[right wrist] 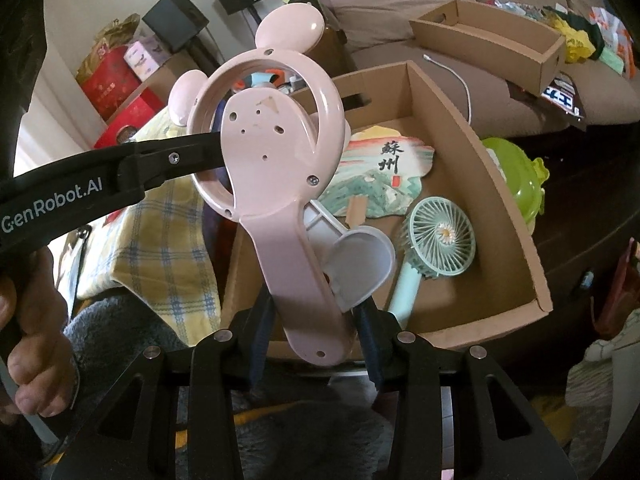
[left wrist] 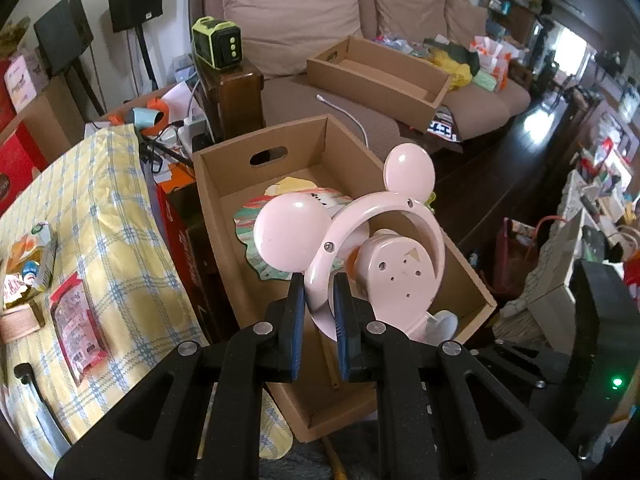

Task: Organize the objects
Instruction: 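Move the pink fan with both grippers over the box interior, then lower the pink fan into the box beside the mint-green fan and open both grippers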

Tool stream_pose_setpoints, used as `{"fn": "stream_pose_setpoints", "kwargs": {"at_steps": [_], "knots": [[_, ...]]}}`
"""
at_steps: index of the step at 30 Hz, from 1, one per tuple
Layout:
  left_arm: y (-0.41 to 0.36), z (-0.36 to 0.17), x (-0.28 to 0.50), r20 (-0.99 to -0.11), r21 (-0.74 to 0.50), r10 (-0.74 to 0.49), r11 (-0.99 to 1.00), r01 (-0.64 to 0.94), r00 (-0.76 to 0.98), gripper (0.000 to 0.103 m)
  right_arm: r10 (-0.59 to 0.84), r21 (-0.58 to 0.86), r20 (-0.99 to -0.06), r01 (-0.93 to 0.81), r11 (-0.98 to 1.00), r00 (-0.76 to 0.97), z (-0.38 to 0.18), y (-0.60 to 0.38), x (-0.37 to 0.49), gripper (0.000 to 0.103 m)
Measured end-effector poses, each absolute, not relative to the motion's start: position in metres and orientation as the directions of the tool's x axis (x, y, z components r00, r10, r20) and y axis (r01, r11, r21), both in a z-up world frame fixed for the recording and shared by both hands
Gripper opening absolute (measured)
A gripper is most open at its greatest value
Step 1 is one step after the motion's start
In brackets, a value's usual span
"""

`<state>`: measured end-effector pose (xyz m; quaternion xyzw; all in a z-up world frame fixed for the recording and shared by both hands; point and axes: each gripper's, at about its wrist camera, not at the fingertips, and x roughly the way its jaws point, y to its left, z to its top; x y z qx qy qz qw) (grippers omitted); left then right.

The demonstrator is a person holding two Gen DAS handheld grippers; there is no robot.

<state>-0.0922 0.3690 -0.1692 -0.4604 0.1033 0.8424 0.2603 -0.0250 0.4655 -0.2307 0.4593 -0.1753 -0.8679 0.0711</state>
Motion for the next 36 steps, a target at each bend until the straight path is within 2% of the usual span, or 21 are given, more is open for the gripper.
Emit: {"fn": "stream_pose_setpoints", "kwargs": {"at_steps": [8, 36], "knots": [[0.37, -0.17, -0.097, -0.83, -0.085, 0.353, -0.845, -0.527, -0.432, 0.013, -0.326, 0.415, -0.764, -0.036, -0.909, -0.557, -0.242, 0.472, -0.036, 0.04], [0.379, -0.209, -0.112, -0.859, -0.179, 0.376, -0.857, -0.483, -0.348, 0.013, -0.242, 0.306, -0.839, -0.054, -0.951, -0.487, -0.272, 0.485, -0.055, 0.04]]}}
